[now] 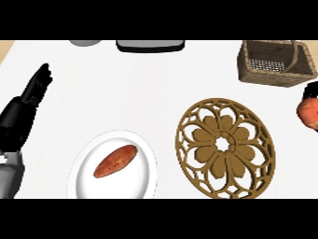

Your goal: Pick the squash from the placemat and place it in the basket

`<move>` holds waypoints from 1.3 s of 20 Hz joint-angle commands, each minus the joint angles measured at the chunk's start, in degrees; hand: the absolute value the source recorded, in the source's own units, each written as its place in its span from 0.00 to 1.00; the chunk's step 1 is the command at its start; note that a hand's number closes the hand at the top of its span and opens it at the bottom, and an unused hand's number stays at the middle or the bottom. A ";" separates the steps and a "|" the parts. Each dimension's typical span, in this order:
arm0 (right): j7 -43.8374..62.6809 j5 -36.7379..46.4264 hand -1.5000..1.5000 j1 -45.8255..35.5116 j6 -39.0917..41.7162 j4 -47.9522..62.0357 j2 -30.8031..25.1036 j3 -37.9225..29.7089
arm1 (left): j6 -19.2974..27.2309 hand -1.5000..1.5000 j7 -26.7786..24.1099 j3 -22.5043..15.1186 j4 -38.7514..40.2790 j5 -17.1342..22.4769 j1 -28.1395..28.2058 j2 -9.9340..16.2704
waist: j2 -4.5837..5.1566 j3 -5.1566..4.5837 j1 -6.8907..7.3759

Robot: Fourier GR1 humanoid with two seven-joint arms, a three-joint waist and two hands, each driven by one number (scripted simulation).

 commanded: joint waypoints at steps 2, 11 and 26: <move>-13.93 -1.50 1.00 -0.50 -5.82 8.51 -13.82 -8.36 | -0.47 0.50 0.52 -0.27 -1.13 0.66 -0.64 -0.29 | 0.78 0.39 1.14; -28.32 -18.92 1.00 -11.79 -7.60 19.83 -16.89 -28.18 | -1.02 0.50 -0.35 -1.13 0.80 0.22 -1.78 -0.65 | 0.67 0.33 3.07; -29.68 -21.79 1.00 -37.10 16.07 30.50 -25.90 -27.80 | -1.14 0.50 0.31 -2.42 3.11 -1.00 -6.21 -1.65 | 0.45 -0.38 5.35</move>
